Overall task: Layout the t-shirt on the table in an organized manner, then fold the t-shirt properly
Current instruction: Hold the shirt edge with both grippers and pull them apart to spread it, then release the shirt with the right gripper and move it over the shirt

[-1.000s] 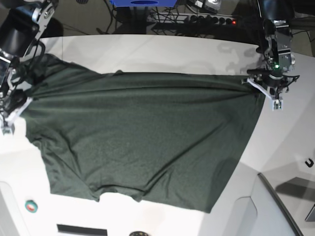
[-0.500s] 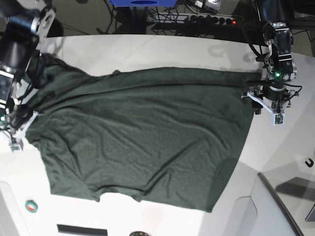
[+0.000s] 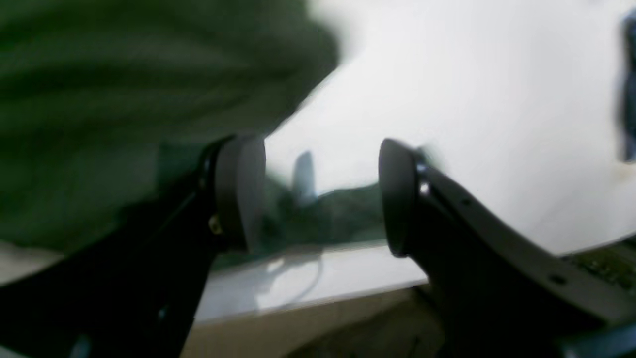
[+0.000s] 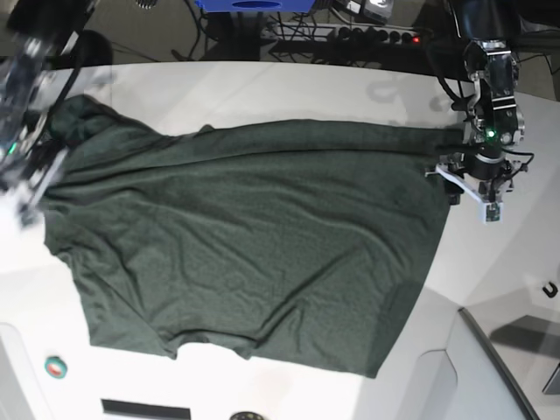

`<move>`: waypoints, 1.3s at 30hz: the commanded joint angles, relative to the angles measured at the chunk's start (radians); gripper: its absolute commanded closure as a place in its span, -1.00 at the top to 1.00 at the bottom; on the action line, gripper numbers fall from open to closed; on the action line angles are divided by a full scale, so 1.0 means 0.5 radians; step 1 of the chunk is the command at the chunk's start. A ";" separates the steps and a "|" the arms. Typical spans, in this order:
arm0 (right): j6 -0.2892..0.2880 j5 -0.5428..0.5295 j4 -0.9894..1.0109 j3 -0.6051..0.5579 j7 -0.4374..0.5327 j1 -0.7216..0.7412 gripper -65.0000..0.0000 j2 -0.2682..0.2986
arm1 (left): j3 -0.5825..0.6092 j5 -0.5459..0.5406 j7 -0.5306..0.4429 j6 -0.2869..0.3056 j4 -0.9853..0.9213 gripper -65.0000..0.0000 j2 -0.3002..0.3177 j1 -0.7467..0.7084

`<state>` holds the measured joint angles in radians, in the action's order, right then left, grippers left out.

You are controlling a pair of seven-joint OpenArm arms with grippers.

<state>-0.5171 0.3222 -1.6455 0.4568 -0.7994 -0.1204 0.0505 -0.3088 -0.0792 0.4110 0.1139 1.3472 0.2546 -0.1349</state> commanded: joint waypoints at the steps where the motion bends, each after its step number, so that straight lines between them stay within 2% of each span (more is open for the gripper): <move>1: 0.014 0.017 -0.083 0.009 0.048 -0.009 0.03 0.017 | -0.022 0.003 -0.035 -0.005 0.041 -0.04 0.032 -0.026; 7: 0.017 0.017 -0.151 0.015 0.262 -0.261 0.02 -0.100 | -0.047 -0.073 -0.035 -0.005 0.149 -0.04 0.038 -0.269; 9: 0.017 0.017 -0.148 0.024 0.265 -0.283 0.02 -0.112 | -0.166 -0.254 -0.035 -0.005 0.152 -0.01 0.035 -0.352; 13: 0.017 0.014 -0.157 0.030 0.265 -0.310 0.03 -0.112 | -0.344 -0.758 -0.035 -0.002 0.152 -0.01 0.069 -0.499; 15: 0.020 -0.078 -0.160 0.039 0.259 -0.313 0.03 -0.115 | -0.351 -0.933 -0.035 0.001 0.152 0.00 0.106 -0.554; 17: 0.029 -0.247 -0.154 0.150 0.256 -0.307 0.03 -0.115 | -0.351 -1.043 -0.035 0.004 0.152 0.00 0.115 -0.594; 20: 0.035 -0.471 -0.141 0.343 0.256 -0.279 0.03 -0.124 | -0.351 -1.062 -0.035 0.004 0.152 0.00 0.109 -0.597; 22: 0.035 -0.480 -0.123 0.432 0.253 -0.261 0.03 -0.124 | -0.335 -1.062 -0.035 0.004 0.152 -0.01 0.109 -0.588; 28: 0.035 -0.480 0.083 0.457 0.219 -0.221 0.03 -0.109 | -0.117 -1.062 -0.038 0.004 0.152 -0.03 0.115 -0.585; 32: 0.035 -0.480 0.337 0.705 0.219 -0.034 0.03 0.014 | -0.016 -1.062 -0.044 0.004 0.155 -0.03 0.112 -0.585; 34: 0.035 -0.477 0.442 0.831 0.219 0.040 0.03 0.112 | -0.010 -1.062 -0.044 0.004 0.186 -0.03 0.112 -0.585; 37: 0.035 -0.477 0.632 0.880 0.229 0.116 0.03 0.269 | -0.019 -1.062 -0.044 0.004 0.201 -0.03 0.115 -0.591; 39: 0.038 -0.477 0.834 0.880 0.318 0.181 0.03 0.379 | -0.019 -1.062 -0.044 0.004 0.201 -0.03 0.115 -0.591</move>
<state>-0.5011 0.0937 -1.2079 0.8970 -0.6537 -0.0429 0.2245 -0.3126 -0.6037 0.4076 0.1093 1.4322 0.2993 -0.4271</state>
